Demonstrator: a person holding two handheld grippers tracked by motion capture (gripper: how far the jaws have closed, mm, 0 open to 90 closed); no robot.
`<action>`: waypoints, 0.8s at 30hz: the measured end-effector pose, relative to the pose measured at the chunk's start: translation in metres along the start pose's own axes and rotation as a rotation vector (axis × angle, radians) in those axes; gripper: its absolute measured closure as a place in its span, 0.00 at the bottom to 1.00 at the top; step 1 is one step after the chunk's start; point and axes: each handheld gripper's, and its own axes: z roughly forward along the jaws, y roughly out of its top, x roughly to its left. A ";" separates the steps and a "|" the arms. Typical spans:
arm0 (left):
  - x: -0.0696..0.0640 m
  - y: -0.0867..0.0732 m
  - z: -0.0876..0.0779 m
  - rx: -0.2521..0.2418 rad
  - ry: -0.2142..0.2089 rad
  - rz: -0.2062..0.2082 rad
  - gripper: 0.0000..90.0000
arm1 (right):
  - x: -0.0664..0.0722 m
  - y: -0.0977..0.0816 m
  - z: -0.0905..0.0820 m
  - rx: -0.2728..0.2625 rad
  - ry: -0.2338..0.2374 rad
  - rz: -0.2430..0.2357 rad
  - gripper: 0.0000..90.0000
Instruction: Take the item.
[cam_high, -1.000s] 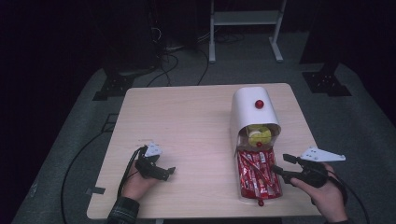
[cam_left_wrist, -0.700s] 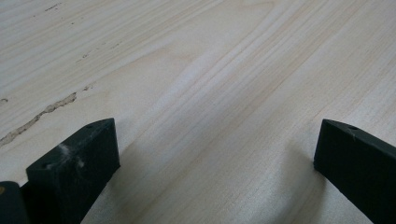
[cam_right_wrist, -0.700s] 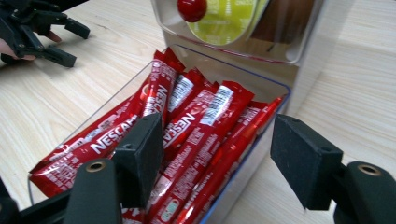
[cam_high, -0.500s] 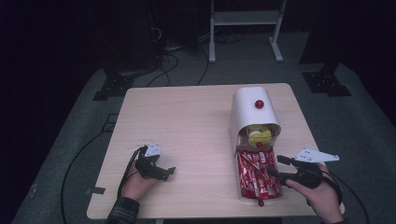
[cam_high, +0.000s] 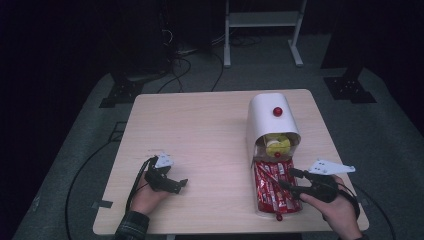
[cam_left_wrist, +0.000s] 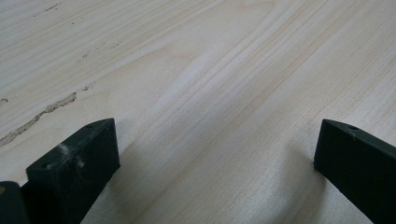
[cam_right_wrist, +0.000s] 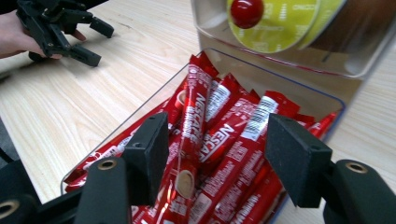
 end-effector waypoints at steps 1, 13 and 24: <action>0.000 0.000 0.000 0.000 0.000 0.000 0.00 | 0.002 0.000 0.002 0.003 0.006 -0.002 0.45; 0.000 0.000 0.000 0.000 0.000 0.000 0.00 | 0.008 0.001 0.011 0.011 0.027 -0.013 0.52; 0.000 0.000 0.000 0.000 0.000 0.000 0.00 | 0.011 -0.001 0.020 0.015 0.023 -0.042 0.61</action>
